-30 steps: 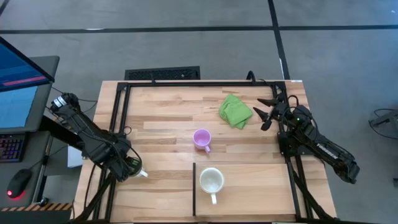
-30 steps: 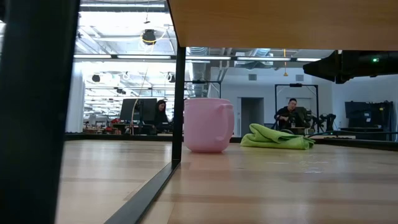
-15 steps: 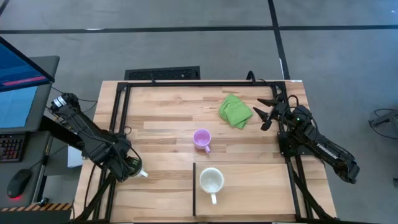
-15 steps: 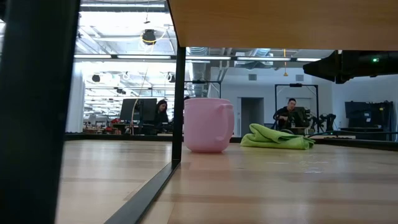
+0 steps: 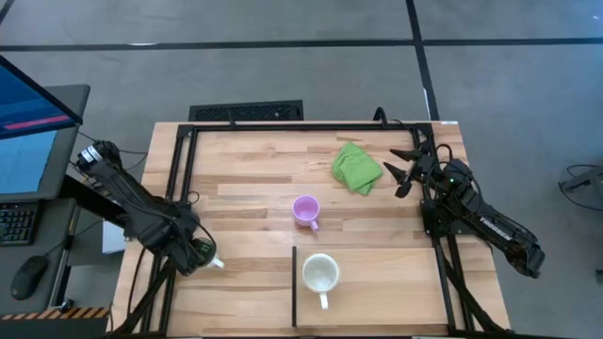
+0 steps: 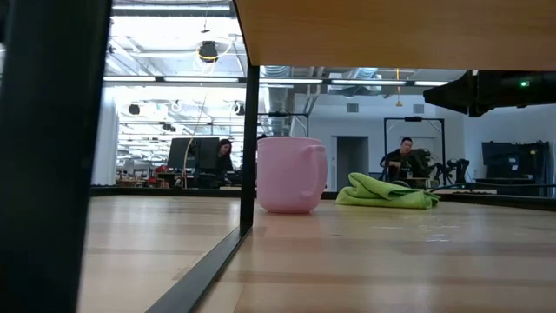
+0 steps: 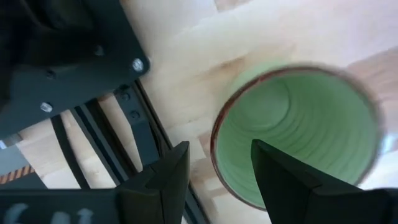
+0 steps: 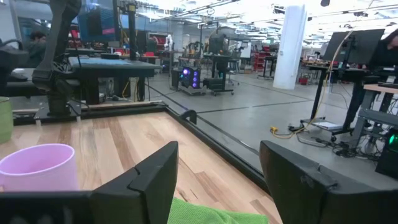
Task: Stack small to large cups/mugs on shelf
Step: Put the green mug on the shelf
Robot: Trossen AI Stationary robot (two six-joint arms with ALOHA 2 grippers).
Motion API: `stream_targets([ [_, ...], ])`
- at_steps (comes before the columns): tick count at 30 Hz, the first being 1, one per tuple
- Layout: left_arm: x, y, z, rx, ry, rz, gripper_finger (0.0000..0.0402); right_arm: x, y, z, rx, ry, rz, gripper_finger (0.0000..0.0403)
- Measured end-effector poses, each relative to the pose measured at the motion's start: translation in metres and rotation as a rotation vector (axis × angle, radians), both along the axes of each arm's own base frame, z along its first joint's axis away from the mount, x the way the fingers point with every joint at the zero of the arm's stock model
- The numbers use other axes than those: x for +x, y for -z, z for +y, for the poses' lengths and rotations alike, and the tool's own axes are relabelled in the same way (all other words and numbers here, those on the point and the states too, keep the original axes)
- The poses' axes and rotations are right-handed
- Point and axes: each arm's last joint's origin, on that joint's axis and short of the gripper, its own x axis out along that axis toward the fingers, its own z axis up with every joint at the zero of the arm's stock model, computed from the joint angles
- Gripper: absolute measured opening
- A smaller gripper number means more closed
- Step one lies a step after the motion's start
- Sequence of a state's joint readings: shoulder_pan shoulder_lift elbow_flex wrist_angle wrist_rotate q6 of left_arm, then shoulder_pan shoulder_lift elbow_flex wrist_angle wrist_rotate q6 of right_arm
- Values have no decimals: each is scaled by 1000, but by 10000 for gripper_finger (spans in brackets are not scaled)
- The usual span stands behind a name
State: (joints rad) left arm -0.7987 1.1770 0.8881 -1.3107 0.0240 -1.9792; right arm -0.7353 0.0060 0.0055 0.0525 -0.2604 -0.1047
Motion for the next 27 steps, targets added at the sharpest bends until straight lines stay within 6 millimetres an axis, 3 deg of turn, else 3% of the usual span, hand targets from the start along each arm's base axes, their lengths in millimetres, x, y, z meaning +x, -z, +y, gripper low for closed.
stream_targets([
  [12, 0, 11, 1, 2, 18, -8, 164, 0, 0, 0, 0, 0, 0, 249],
  [18, 0, 27, 1, -18, 27, -24, 164, 0, 0, 0, 0, 0, 0, 249],
  [27, 0, 28, 1, -16, 55, -30, 164, 0, 0, 0, 0, 0, 0, 249],
])
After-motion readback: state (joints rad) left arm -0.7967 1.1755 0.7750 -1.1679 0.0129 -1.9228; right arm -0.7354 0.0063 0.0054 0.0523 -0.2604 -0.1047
